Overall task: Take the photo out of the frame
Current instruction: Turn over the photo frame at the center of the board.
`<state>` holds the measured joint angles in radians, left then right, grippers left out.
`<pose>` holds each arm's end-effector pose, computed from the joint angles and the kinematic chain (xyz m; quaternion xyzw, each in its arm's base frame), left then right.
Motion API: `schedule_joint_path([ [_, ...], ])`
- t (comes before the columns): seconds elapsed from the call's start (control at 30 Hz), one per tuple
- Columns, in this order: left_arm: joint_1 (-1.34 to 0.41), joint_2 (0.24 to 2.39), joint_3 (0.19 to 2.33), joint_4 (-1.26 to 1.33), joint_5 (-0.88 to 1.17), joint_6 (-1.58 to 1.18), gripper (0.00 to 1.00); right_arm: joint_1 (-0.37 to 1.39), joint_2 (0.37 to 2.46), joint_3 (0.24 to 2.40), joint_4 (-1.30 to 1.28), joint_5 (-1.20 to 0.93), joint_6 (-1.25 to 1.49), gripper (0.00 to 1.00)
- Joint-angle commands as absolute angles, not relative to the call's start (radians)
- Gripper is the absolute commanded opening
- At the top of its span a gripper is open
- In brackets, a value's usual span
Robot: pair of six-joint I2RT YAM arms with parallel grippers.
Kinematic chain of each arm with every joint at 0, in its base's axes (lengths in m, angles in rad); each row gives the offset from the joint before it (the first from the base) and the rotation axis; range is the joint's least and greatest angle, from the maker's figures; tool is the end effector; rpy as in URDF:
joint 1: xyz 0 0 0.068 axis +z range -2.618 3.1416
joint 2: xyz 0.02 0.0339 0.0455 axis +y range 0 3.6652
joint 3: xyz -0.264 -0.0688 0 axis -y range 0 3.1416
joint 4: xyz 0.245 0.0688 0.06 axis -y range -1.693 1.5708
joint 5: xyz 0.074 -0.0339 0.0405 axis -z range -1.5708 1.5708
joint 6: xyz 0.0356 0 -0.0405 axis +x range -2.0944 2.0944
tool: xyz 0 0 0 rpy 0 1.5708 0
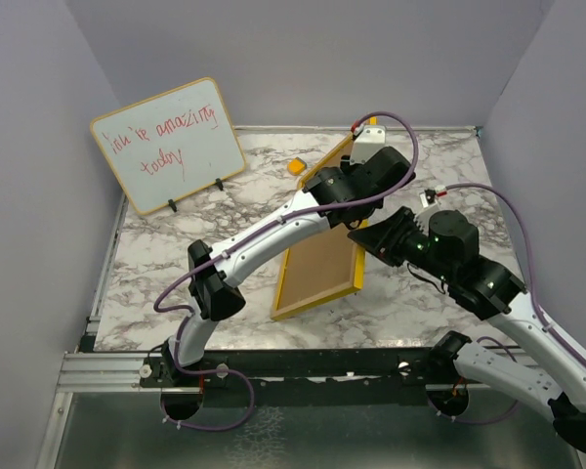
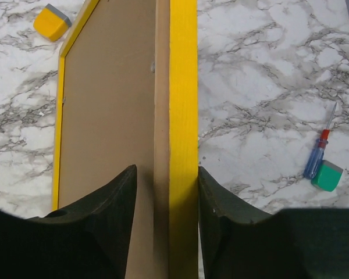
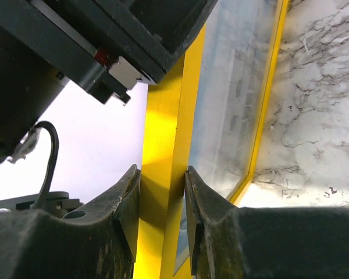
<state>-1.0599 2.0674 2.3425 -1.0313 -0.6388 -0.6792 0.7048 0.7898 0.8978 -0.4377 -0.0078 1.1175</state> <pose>0.2336 -0.3733 0.3995 0.0428 0.8795 -0.1013 0.4629 0.1331 0.1136 0.3516 0.1645 0.7968 0.4614 0.3538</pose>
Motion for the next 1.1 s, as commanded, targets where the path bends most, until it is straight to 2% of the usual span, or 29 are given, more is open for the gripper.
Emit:
schedule_joint_path([
  [0.0, -1.042, 2.075, 2.33, -0.997, -0.597, -0.699, 0.49, 0.708, 0.776, 0.865, -0.525, 0.027, 1.048, 0.01],
  [0.1, -1.042, 2.071, 2.325, -0.991, -0.594, -0.701, 0.53, 0.707, 0.77, 0.847, -0.513, 0.027, 1.056, 0.01],
  [0.17, -1.04, 2.067, 2.32, -0.99, -0.597, -0.702, 0.59, 0.707, 0.763, 0.828, -0.503, 0.03, 1.065, 0.01],
  [0.3, -1.031, 2.039, 2.295, -0.989, -0.61, -0.724, 0.66, 0.707, 0.743, 0.779, -0.468, 0.034, 1.089, 0.01],
  [0.6, -0.998, 1.899, 2.13, -0.96, -0.649, -0.708, 0.7, 0.707, 0.698, 0.642, -0.357, 0.066, 1.128, 0.01],
  [0.7, -0.963, 1.806, 1.949, -0.922, -0.671, -0.714, 0.72, 0.707, 0.674, 0.566, -0.288, 0.063, 1.139, 0.01],
  [0.87, -0.849, 1.553, 1.5, -0.744, -0.609, -0.741, 0.79, 0.704, 0.625, 0.413, -0.169, 0.038, 1.161, 0.01],
  [1.07, -0.7, 1.316, 1.067, -0.541, -0.5, -0.747, 0.92, 0.698, 0.56, 0.248, -0.074, 0.023, 1.187, 0.01],
])
